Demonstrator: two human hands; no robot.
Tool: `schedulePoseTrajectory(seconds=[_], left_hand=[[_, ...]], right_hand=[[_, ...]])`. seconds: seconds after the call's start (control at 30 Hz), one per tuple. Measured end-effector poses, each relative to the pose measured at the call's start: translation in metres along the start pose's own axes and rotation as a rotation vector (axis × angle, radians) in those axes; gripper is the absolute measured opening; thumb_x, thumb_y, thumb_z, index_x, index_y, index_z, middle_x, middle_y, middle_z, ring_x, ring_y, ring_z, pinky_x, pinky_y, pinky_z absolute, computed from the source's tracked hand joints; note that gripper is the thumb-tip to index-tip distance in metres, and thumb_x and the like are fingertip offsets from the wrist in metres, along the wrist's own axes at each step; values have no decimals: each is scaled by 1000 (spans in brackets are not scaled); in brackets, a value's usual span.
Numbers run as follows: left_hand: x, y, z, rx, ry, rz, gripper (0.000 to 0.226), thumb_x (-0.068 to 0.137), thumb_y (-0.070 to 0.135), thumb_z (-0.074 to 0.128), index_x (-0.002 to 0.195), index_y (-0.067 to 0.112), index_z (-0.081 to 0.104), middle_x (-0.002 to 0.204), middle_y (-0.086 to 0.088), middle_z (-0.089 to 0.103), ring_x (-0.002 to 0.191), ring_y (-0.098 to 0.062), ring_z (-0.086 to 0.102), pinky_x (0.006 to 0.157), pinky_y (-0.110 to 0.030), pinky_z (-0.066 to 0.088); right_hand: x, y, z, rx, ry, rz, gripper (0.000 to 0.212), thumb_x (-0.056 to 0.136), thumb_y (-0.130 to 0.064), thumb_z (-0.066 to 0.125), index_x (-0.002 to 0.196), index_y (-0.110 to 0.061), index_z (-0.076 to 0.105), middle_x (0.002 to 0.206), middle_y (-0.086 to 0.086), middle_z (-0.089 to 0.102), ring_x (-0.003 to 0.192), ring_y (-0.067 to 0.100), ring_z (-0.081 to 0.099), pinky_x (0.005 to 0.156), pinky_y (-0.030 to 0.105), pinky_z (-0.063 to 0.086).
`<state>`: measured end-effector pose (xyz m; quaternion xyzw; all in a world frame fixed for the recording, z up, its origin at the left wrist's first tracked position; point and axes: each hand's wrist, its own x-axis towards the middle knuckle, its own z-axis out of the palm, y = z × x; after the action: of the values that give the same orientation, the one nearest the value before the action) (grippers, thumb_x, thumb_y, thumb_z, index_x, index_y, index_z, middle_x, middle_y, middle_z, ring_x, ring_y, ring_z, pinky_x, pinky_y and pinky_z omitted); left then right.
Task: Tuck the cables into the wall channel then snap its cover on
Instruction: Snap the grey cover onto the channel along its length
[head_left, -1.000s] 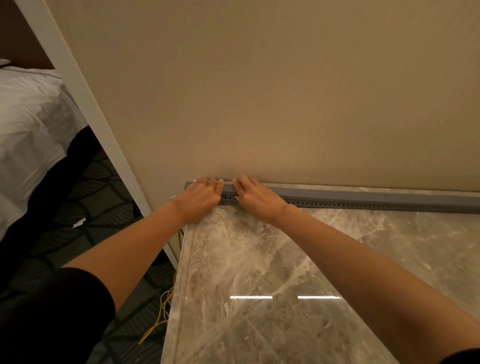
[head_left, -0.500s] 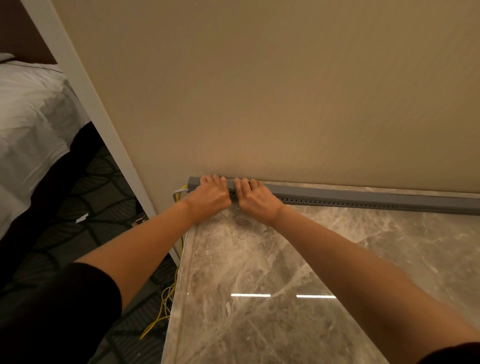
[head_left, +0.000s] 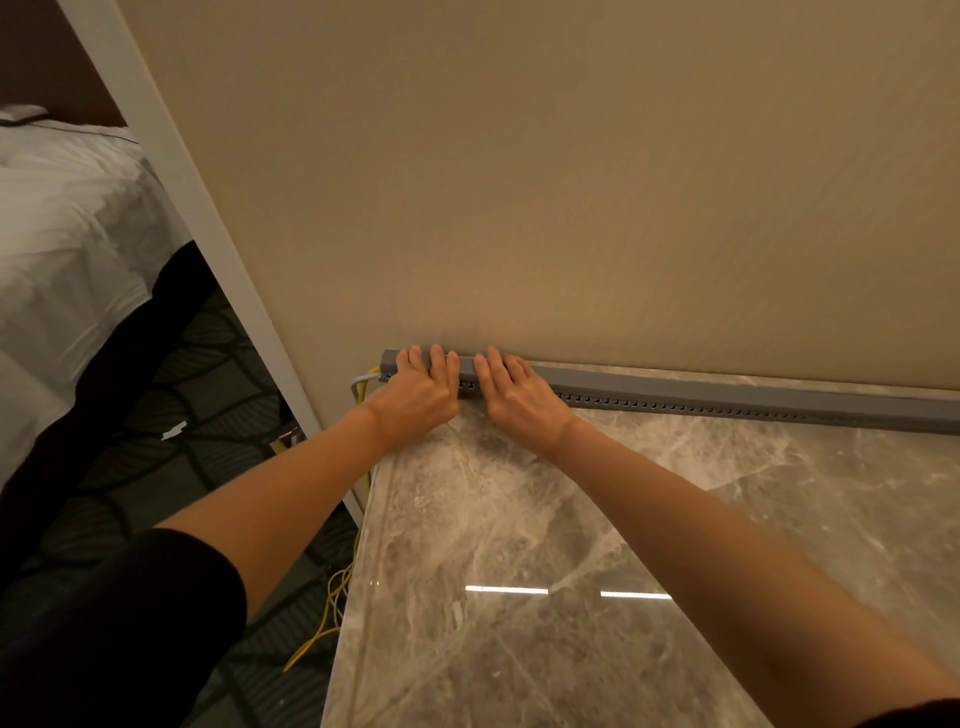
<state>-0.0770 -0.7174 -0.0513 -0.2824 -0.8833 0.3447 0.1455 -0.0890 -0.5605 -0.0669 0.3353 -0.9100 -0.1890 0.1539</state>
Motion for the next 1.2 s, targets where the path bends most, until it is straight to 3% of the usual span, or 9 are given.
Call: schedulePoseTrajectory(seconds=[0.1, 0.23, 0.4, 0.5, 0.57, 0.73, 0.9, 1.03, 1.2], left_hand=[[-1, -3, -1, -12, -18, 1, 49, 53, 27, 84, 95, 2, 75, 82, -18, 77, 62, -32, 73, 50, -36, 60], [1, -2, 0, -12, -25, -6, 50, 51, 28, 86, 93, 3, 76, 80, -17, 77, 60, -32, 73, 49, -36, 59], [2, -1, 2, -11, -70, -39, 41, 57, 23, 83, 93, 5, 76, 81, -15, 78, 61, -31, 73, 51, -36, 60], [4, 3, 0, -44, -81, -140, 32, 58, 10, 76, 89, 1, 77, 78, -17, 77, 59, -33, 73, 50, -37, 60], [6, 2, -4, -65, -121, -154, 34, 53, 9, 80, 85, -1, 76, 73, -18, 77, 54, -33, 71, 46, -36, 58], [16, -5, -24, -201, -170, -124, 39, 30, 16, 94, 59, 0, 73, 48, -11, 67, 34, -20, 60, 30, -24, 47], [42, 3, -51, -585, -241, -127, 33, 94, 27, 52, 113, 0, 56, 117, -17, 63, 108, -32, 61, 84, -39, 50], [59, 6, -48, -799, -275, -148, 29, 90, 22, 58, 110, 0, 57, 120, -18, 57, 113, -34, 54, 87, -41, 46], [67, 2, -44, -888, -310, -162, 34, 86, 21, 64, 110, -2, 56, 124, -19, 53, 116, -34, 49, 90, -38, 42]], right_hand=[[-3, 1, 4, 52, -23, -6, 36, 67, -9, 77, 99, 7, 72, 96, 26, 73, 87, 33, 73, 74, 36, 60], [1, 3, 2, 44, -55, -15, 46, 73, -3, 34, 95, 5, 74, 91, 25, 75, 77, 33, 74, 66, 34, 61], [0, -2, -3, 14, -98, 22, 49, 72, -7, 32, 92, 5, 75, 87, 24, 75, 75, 32, 74, 65, 34, 62], [-10, -1, -5, 111, -129, 37, 39, 69, -3, 50, 101, 3, 72, 99, 20, 74, 87, 30, 74, 74, 36, 60], [-20, 8, -4, 164, -119, 48, 61, 52, 2, 77, 112, 0, 68, 108, 19, 72, 94, 30, 72, 77, 40, 58], [-48, 43, 0, 180, -115, 158, 78, 34, -12, 91, 110, -9, 70, 84, 10, 73, 72, 26, 72, 70, 35, 59], [-56, 55, -3, 284, -99, 194, 74, 58, -11, 85, 127, -10, 58, 90, 13, 66, 80, 30, 67, 72, 34, 55], [-57, 69, -7, 418, -262, 220, 56, 96, -17, 47, 147, -10, 25, 137, 15, 40, 128, 31, 40, 105, 37, 33], [-59, 82, -5, 496, -319, 305, 42, 92, -19, 55, 129, -2, 43, 132, 13, 44, 126, 29, 40, 103, 36, 35]])
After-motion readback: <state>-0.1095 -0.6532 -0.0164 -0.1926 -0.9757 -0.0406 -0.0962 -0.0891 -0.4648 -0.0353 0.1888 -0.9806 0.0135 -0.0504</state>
